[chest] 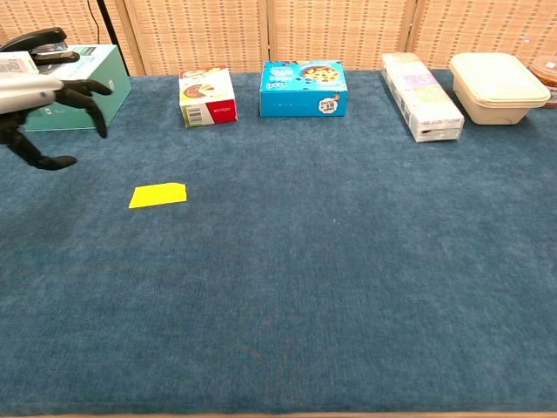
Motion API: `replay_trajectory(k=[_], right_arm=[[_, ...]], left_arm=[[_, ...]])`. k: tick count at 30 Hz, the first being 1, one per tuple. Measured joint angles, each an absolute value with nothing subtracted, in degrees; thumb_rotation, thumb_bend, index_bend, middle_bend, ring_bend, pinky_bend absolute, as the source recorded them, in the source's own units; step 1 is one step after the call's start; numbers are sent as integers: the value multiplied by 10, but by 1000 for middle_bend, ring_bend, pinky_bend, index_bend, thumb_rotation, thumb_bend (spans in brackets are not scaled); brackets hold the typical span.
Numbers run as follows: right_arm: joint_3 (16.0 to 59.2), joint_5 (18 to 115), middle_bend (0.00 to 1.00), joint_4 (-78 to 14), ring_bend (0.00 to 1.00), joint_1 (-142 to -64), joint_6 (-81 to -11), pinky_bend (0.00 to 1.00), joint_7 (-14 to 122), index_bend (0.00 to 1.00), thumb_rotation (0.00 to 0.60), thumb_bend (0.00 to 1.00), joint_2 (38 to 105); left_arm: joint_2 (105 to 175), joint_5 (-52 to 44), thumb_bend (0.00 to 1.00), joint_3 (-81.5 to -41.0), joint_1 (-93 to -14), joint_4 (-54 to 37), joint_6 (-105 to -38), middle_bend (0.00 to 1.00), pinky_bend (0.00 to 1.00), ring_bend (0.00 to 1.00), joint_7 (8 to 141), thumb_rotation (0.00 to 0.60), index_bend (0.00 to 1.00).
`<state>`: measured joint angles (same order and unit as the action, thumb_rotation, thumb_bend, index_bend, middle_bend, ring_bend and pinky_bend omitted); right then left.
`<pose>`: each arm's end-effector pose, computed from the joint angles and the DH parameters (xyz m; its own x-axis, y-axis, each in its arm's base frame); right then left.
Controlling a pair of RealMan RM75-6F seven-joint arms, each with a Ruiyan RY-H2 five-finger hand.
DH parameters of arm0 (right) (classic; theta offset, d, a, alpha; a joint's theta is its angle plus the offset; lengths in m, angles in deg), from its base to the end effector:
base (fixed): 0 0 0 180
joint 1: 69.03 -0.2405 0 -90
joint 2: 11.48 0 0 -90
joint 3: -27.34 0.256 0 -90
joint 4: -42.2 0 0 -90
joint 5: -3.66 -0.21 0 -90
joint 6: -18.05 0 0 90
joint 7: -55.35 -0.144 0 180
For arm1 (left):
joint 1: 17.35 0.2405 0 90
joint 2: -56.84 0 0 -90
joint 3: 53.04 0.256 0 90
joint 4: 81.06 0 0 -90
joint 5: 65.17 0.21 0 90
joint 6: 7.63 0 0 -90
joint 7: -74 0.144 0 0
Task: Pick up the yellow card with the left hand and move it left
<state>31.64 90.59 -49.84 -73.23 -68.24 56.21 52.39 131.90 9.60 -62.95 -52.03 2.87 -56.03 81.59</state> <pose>-0.3088 -0.1827 0.1664 0.4169 0.0402 0.9081 -0.9084 -0.0157 0.4177 -0.2228 0.3416 0.0530 0.5085 0.2951 0.8089 0.8481 -0.3340 -0.4112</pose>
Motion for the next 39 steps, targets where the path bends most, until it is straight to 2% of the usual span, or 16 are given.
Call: replay_trajectory(k=[17, 39], right_arm=[[320, 889, 0, -495, 0, -738, -665, 0, 552, 0, 600, 0, 521], [323, 878, 0, -491, 0, -743, -652, 0, 537, 0, 600, 0, 516]], left_arm=[[1408, -29, 378, -642, -614, -39, -494, 0, 0, 0, 908, 600, 365], [1482, -99, 378, -620, -665, -115, -473, 0, 0, 0, 944, 600, 365]])
